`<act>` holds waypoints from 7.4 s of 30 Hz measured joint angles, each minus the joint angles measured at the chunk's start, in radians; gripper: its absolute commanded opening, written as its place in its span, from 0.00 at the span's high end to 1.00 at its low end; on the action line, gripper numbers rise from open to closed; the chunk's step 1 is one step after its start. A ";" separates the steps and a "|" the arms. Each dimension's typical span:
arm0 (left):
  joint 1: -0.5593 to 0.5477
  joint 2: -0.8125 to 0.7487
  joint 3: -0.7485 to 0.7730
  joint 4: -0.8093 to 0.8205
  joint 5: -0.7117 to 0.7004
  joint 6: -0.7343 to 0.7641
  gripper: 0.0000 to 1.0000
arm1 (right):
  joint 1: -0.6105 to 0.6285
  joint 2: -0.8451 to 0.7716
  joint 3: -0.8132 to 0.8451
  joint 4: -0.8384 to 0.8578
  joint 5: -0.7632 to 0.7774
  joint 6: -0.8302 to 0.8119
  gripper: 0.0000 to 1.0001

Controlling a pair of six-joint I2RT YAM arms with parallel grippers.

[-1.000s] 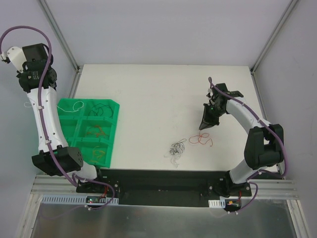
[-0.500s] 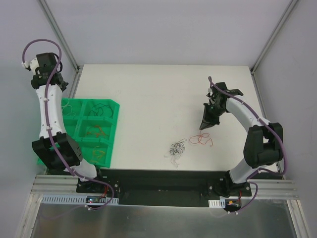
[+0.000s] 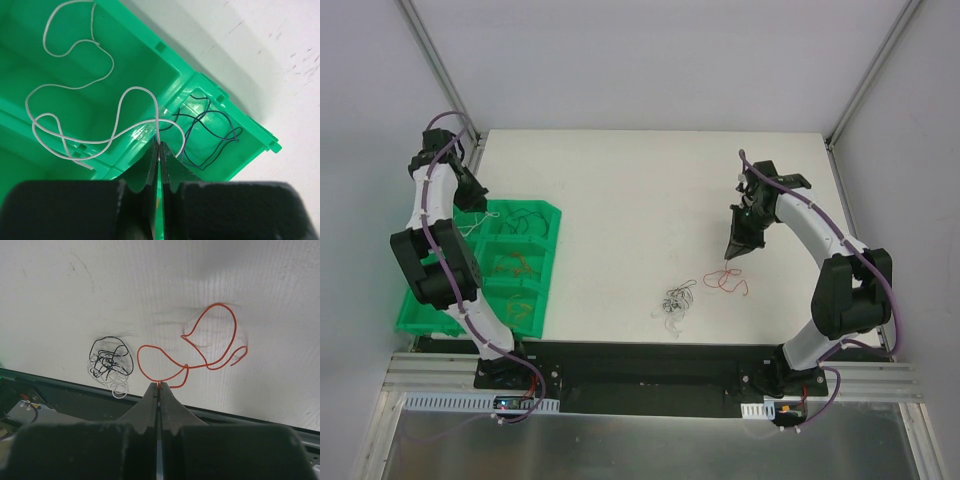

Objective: Untangle the cables

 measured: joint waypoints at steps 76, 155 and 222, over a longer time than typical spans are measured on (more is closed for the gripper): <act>-0.847 -0.265 -0.224 0.439 0.824 -0.234 1.00 | 0.201 -0.150 0.245 0.324 -0.350 0.480 0.93; -0.815 -0.292 -0.353 0.138 0.420 -0.095 0.43 | 0.270 0.068 -0.052 0.034 -0.159 0.061 0.62; -1.025 0.229 -0.125 0.156 0.689 0.022 0.53 | 0.256 -0.040 -0.329 0.383 -0.274 0.206 1.00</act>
